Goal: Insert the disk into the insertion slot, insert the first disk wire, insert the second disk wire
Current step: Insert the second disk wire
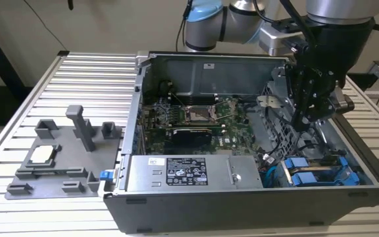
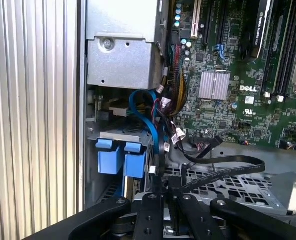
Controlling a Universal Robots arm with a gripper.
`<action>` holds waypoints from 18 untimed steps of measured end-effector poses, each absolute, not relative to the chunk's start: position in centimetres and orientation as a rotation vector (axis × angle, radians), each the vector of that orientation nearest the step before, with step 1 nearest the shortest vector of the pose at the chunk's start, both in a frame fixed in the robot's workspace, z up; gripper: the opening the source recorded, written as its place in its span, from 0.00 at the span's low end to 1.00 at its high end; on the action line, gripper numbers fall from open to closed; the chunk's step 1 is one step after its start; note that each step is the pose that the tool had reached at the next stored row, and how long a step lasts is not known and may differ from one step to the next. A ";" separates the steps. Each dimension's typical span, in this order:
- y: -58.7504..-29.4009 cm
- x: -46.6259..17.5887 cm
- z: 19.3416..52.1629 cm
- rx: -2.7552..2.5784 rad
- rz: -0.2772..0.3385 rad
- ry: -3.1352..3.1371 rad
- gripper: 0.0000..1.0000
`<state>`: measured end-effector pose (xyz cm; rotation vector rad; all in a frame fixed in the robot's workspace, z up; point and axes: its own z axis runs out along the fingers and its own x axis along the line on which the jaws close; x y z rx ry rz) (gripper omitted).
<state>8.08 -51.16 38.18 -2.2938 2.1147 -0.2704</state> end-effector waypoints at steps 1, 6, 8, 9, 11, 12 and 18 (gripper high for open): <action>-51.2 8.1 38.2 -2.294 -0.270 2.115 0.18; -51.4 8.1 38.2 -2.294 -0.270 2.115 0.16; -51.8 8.2 38.2 -2.295 -0.268 2.117 0.16; -52.0 8.2 38.1 -2.295 -0.267 2.117 0.16; -52.5 8.4 38.1 -2.297 -0.264 2.118 0.16; -52.7 8.4 38.1 -2.298 -0.263 2.119 0.16; -54.2 9.1 38.1 -2.303 -0.253 2.123 0.16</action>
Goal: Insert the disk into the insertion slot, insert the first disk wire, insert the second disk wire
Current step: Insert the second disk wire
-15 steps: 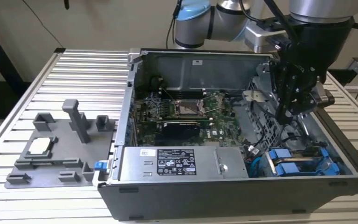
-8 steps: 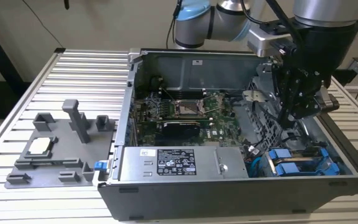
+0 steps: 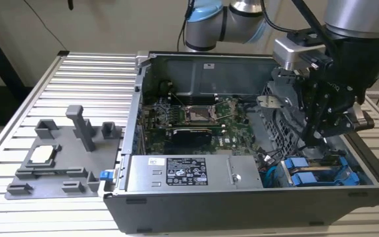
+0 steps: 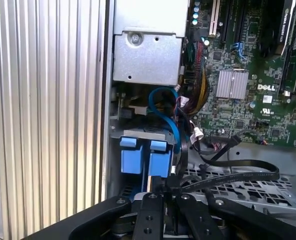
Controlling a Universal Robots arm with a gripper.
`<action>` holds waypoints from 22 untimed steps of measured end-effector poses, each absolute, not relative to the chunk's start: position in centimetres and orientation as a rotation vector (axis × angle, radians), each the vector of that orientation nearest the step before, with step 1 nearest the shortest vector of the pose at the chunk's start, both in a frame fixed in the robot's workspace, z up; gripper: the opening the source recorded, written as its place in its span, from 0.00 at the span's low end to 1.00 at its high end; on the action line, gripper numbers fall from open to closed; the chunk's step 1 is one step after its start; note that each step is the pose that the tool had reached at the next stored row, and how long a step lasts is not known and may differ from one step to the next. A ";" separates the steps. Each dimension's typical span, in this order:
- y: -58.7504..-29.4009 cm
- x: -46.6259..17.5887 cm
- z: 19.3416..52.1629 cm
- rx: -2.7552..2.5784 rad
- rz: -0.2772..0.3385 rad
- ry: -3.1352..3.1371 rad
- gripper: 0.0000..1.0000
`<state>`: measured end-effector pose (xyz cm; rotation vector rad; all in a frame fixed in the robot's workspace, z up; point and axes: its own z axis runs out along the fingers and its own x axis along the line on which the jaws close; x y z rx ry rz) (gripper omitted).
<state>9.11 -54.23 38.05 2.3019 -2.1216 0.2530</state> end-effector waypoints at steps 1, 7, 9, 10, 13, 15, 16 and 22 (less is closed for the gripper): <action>-54.5 9.3 38.0 2.301 0.251 -2.121 0.16; -55.9 10.3 37.9 2.298 0.240 -2.117 0.16; -56.4 10.6 37.9 2.297 0.236 -2.116 0.16; -56.6 10.8 37.9 2.297 0.234 -2.115 0.16; -56.9 10.9 37.9 2.296 0.233 -2.115 0.16; -56.9 10.9 37.9 2.296 0.233 -2.115 0.16; -56.9 10.9 37.9 2.298 0.229 -2.117 0.16; -56.9 10.9 37.9 2.350 0.120 -2.185 0.16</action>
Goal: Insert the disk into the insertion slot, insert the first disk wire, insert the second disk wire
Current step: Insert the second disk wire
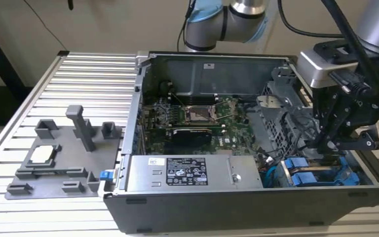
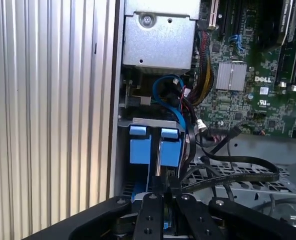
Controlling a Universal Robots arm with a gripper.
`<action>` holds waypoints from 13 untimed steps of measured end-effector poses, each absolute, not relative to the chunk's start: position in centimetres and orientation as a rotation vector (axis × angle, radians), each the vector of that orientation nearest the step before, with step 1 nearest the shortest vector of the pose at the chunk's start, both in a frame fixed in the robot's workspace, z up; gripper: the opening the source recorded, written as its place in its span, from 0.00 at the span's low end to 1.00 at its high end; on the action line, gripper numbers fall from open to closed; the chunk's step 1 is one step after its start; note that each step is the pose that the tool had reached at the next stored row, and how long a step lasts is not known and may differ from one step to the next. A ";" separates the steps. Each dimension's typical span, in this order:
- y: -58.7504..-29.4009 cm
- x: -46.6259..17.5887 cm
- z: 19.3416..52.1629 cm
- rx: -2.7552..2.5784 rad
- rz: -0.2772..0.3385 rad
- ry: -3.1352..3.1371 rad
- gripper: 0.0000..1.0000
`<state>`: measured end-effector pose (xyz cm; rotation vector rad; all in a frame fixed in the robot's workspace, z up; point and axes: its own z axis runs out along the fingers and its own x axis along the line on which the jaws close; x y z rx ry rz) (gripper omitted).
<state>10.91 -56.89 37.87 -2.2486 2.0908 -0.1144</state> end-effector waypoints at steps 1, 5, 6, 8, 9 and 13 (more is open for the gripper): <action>-56.9 10.9 37.9 -2.237 -0.096 2.085 0.16; -56.9 10.9 37.9 -2.201 -0.049 2.078 0.16; -57.0 10.9 37.9 -2.195 -0.045 2.079 0.16; -57.2 10.9 37.9 -2.186 -0.040 2.084 0.16; -57.3 10.9 37.9 -2.184 -0.039 2.087 0.16; -58.0 11.1 37.9 -2.201 0.005 2.108 0.16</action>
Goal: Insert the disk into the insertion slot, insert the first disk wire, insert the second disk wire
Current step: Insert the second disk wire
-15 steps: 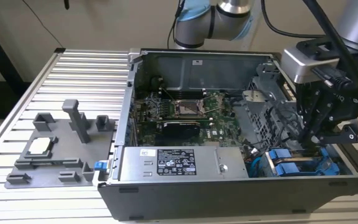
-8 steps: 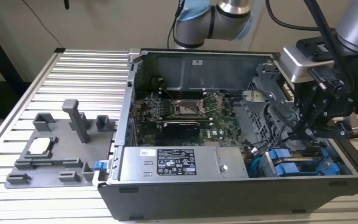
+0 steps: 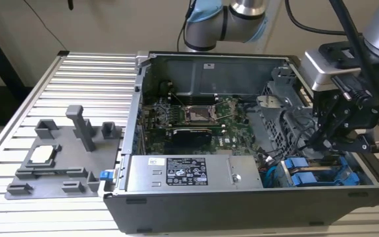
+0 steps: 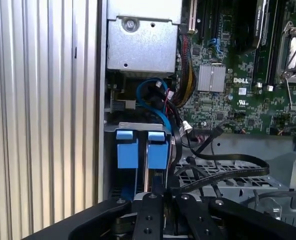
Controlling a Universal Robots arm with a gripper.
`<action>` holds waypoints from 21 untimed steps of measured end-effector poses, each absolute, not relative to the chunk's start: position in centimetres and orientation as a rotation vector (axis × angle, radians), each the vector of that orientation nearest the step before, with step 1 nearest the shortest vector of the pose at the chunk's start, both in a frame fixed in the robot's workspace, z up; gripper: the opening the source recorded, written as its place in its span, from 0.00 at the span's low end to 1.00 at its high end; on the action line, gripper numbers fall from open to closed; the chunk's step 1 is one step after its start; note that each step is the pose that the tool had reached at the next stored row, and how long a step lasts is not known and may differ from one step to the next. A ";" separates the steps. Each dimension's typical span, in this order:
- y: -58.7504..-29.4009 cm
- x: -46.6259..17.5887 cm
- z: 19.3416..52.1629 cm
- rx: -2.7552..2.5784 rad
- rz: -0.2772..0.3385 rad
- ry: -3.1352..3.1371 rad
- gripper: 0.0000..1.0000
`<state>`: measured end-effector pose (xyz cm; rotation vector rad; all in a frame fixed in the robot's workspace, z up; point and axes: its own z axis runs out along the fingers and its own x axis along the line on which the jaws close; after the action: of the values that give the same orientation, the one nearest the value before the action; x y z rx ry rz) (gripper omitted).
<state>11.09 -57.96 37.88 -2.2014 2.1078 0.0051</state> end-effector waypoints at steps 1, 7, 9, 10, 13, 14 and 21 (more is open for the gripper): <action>-58.1 11.2 37.9 -2.206 0.017 2.113 0.16; -58.7 12.2 37.8 -2.204 0.061 2.113 0.16; -58.8 12.3 37.7 -2.199 0.069 2.111 0.16; -58.9 12.3 37.6 -2.194 0.074 2.110 0.16; -58.9 12.3 37.5 -2.170 0.102 2.105 0.16; -58.9 12.3 37.5 -2.162 0.109 2.104 0.16; -58.9 12.3 37.4 -2.149 0.114 2.112 0.16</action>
<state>12.31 -58.91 37.40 -2.1494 2.1125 0.1139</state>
